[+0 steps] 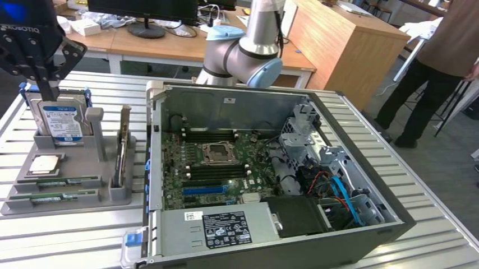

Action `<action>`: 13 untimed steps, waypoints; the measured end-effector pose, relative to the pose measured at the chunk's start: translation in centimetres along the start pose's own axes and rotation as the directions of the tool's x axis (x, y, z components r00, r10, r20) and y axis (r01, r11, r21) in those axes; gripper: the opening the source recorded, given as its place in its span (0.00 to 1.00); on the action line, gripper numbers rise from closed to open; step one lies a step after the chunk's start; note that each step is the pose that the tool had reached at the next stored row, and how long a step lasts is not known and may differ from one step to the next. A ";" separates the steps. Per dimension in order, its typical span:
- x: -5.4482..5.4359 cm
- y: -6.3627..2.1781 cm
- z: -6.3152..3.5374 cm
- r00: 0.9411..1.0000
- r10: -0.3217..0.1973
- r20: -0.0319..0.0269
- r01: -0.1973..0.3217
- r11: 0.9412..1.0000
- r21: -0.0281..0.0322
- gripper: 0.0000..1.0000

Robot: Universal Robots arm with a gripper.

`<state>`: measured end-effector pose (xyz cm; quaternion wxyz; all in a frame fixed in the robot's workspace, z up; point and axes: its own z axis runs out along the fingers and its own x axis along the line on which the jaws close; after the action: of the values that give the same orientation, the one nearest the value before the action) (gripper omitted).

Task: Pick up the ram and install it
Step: 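Reach for the ram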

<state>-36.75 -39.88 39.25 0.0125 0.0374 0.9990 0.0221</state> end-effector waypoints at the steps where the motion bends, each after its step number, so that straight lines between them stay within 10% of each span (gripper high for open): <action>1: 0.2 -0.01 -0.01 1.000 0.000 0.000 0.000 1.000 0.000 0.10; 13: 2.3 -0.17 -0.06 1.000 0.000 0.000 0.000 1.000 0.000 0.10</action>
<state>-39.10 -39.88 39.25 0.0125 0.0374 0.9990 0.0221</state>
